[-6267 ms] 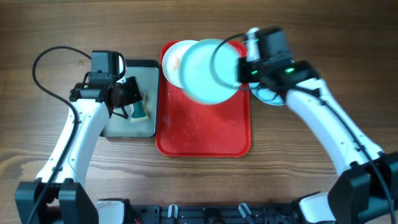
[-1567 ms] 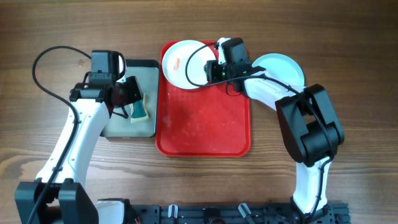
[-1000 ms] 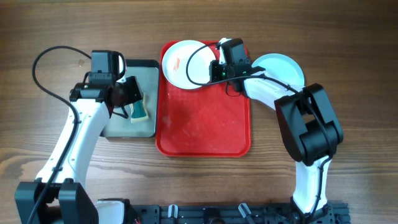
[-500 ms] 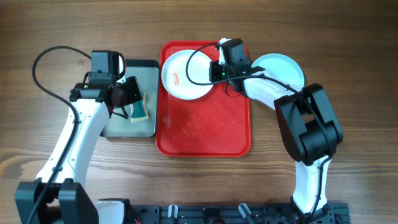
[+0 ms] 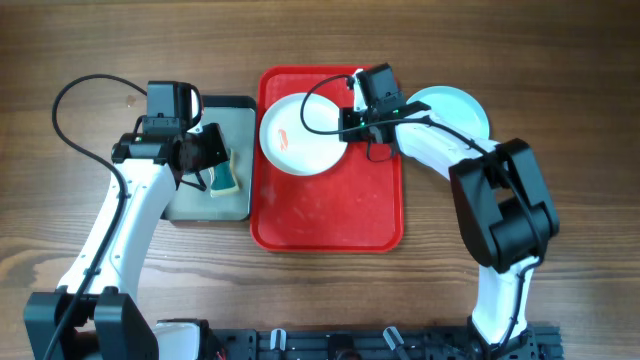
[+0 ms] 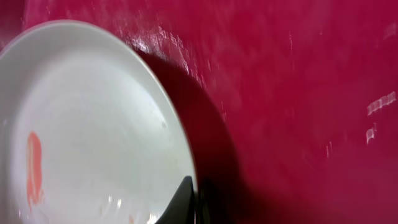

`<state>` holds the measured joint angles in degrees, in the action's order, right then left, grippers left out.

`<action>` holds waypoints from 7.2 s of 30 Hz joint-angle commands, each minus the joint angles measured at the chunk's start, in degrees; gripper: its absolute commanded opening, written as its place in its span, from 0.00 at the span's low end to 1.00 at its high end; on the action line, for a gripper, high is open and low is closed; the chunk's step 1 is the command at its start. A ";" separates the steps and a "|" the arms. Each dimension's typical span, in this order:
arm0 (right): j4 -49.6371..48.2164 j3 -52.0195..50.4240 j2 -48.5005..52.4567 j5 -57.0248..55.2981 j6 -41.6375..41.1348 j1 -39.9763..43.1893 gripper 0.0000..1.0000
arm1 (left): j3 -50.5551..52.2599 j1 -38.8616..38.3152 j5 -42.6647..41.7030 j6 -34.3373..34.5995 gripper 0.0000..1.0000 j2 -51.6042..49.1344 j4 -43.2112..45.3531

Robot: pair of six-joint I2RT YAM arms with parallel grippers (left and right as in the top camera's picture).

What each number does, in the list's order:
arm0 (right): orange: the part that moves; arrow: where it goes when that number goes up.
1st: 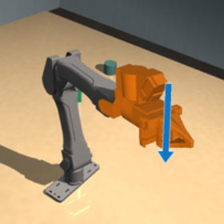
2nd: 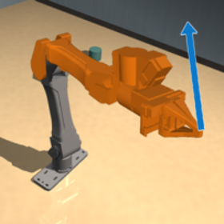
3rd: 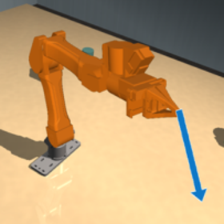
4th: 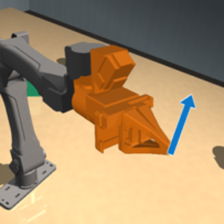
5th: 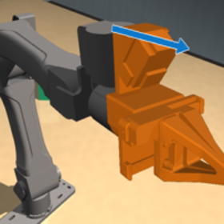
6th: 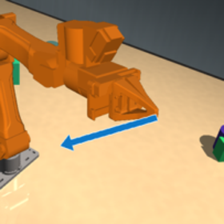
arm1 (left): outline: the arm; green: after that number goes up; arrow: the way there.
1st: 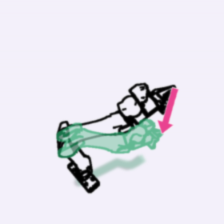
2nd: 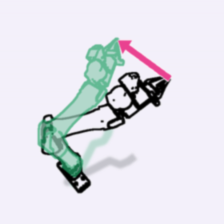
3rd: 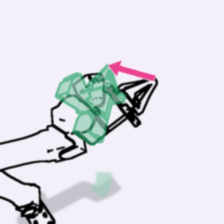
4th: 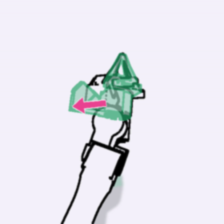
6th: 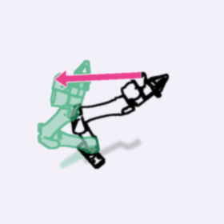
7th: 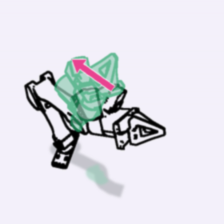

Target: Clean dirty plates on tray and stack at the side

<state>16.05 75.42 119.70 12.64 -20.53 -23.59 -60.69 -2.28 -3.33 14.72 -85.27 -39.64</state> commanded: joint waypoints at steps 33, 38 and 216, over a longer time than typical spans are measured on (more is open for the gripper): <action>20.04 2.56 -4.44 -0.66 4.02 1.42 0.33 | 0.55 0.15 -0.70 0.68 0.04 0.13 -0.02; 20.00 2.51 -4.44 -0.66 4.02 1.42 0.48 | 0.55 0.15 -0.70 0.68 0.04 0.13 -0.02; 21.24 2.73 -7.78 -3.93 2.51 1.55 0.35 | 0.85 0.22 1.07 -9.88 0.40 -4.63 -2.40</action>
<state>37.47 77.14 113.34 9.93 -17.96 -22.20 -59.96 -2.28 -2.83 5.19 -85.62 -41.43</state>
